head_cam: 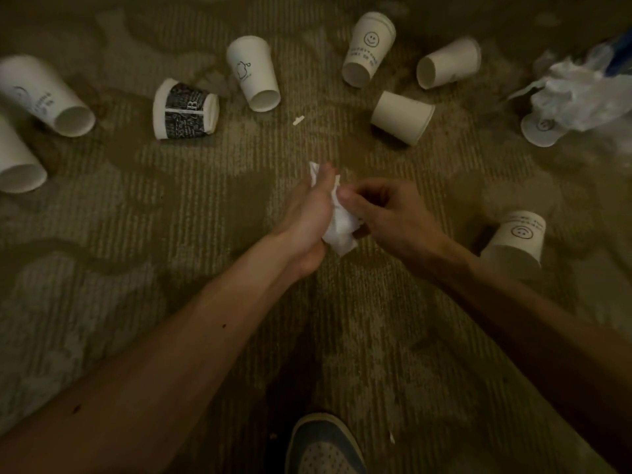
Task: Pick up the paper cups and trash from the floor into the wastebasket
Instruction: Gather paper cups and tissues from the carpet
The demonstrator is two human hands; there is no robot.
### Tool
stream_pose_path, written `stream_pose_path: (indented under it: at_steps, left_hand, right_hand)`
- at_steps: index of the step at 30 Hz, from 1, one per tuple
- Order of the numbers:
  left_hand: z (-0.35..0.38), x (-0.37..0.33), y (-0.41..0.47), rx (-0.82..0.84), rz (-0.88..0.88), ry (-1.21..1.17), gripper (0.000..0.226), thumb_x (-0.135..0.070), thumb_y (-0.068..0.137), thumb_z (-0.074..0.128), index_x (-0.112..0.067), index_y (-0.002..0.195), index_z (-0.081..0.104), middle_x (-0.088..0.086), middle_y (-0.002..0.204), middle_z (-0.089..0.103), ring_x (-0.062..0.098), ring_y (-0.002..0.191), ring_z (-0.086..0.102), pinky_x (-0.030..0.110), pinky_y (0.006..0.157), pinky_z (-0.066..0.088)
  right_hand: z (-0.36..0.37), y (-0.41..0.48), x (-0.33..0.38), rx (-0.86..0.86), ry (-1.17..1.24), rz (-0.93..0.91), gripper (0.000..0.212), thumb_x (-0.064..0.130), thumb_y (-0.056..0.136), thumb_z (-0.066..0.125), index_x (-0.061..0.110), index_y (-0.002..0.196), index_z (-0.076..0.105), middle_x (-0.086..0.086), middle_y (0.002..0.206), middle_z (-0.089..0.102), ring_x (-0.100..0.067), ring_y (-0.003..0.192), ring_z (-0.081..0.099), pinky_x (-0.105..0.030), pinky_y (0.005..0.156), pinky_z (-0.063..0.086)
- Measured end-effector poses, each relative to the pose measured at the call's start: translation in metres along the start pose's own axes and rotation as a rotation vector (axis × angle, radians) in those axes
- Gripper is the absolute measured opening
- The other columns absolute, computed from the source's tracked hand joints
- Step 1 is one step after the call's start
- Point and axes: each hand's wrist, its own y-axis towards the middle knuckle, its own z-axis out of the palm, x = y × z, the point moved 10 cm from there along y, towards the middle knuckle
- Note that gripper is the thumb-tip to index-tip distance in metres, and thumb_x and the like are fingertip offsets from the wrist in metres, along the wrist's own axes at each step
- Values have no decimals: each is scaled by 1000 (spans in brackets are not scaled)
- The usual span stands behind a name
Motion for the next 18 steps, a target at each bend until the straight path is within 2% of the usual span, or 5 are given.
stream_pose_path:
  at_steps: [1, 3, 7, 13, 18]
  left_hand:
    - [0, 3, -1, -3, 8, 40, 46, -45, 104, 40, -14, 135, 53, 9, 119, 68, 15, 98, 71, 34, 83, 59]
    - [9, 12, -5, 9, 18, 90, 34, -42, 103, 44, -21, 128, 53, 3, 113, 68, 17, 94, 70, 32, 68, 60]
    - [37, 37, -10, 73, 12, 287, 16, -42, 102, 47, -30, 98, 57, -7, 70, 64, 1, 45, 55, 18, 37, 39]
    - [90, 59, -15, 238, 75, 472, 19, -28, 104, 48, -17, 90, 54, 5, 75, 52, 12, 54, 48, 17, 37, 33]
    - [111, 68, -10, 265, 92, 517, 25, -31, 104, 47, -14, 86, 52, 4, 71, 52, 7, 44, 49, 18, 35, 33]
  right_hand:
    - [0, -5, -2, 9, -11, 1, 18, 17, 98, 56, 23, 90, 71, 4, 87, 75, -7, 78, 72, -21, 63, 57]
    - [-7, -18, -8, 2, -64, -19, 17, 18, 99, 56, 21, 92, 72, 6, 83, 75, -4, 76, 70, -21, 64, 56]
    - [-55, -47, -32, -193, -298, -27, 15, 29, 98, 57, 31, 90, 70, 17, 86, 69, 2, 83, 65, -25, 74, 51]
    - [-161, -82, -63, -660, -872, 137, 38, 46, 90, 62, 21, 119, 62, -8, 134, 51, -30, 129, 39, -53, 104, 36]
    - [-197, -84, -113, -692, -671, 412, 56, 53, 93, 54, 23, 140, 46, -15, 154, 24, -35, 137, 32, -48, 109, 34]
